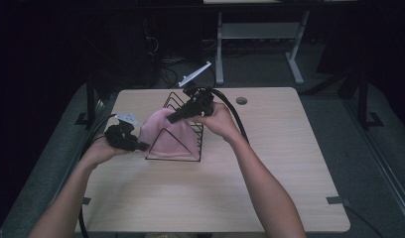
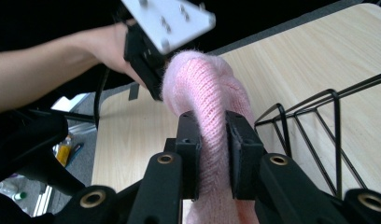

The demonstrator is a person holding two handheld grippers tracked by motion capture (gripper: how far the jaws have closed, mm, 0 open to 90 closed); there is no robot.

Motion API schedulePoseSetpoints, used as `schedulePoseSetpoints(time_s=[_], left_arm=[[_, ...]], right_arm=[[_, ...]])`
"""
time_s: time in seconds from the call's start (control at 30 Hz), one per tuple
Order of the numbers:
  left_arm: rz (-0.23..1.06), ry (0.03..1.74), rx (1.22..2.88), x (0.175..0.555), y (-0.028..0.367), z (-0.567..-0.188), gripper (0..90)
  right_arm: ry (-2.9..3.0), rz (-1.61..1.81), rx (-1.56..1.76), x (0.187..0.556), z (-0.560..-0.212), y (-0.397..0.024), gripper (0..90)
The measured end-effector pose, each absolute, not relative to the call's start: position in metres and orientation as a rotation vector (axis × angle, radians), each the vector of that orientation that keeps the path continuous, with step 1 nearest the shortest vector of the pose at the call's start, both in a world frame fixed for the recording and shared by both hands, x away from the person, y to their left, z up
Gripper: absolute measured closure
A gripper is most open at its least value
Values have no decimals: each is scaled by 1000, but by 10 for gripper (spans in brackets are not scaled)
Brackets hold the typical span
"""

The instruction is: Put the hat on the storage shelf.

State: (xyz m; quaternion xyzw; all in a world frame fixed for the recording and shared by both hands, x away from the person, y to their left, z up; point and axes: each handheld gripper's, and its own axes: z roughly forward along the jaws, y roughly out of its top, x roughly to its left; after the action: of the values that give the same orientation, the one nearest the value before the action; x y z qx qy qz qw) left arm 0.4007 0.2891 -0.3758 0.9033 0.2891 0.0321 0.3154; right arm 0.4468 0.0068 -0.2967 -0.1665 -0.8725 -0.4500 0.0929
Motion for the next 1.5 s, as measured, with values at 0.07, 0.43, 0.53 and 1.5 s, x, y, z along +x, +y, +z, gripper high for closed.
schedulePoseSetpoints(time_s=[0.07, 0.43, 0.53, 1.5], left_arm=[[108, 753, 2356, 399, 288, -371, 679], [157, 722, 2328, 397, 291, -362, 784], [190, 735, 2369, 399, 288, -366, 841], [156, 788, 2434, 403, 285, -376, 835]], right_arm=[[-2592, -1333, -487, 446, -301, 8, 763], [-2594, -1356, -503, 445, -305, 8, 762], [-2628, -1332, -492, 443, -306, 12, 682], [-2627, -1325, -471, 434, -322, -3, 728]])
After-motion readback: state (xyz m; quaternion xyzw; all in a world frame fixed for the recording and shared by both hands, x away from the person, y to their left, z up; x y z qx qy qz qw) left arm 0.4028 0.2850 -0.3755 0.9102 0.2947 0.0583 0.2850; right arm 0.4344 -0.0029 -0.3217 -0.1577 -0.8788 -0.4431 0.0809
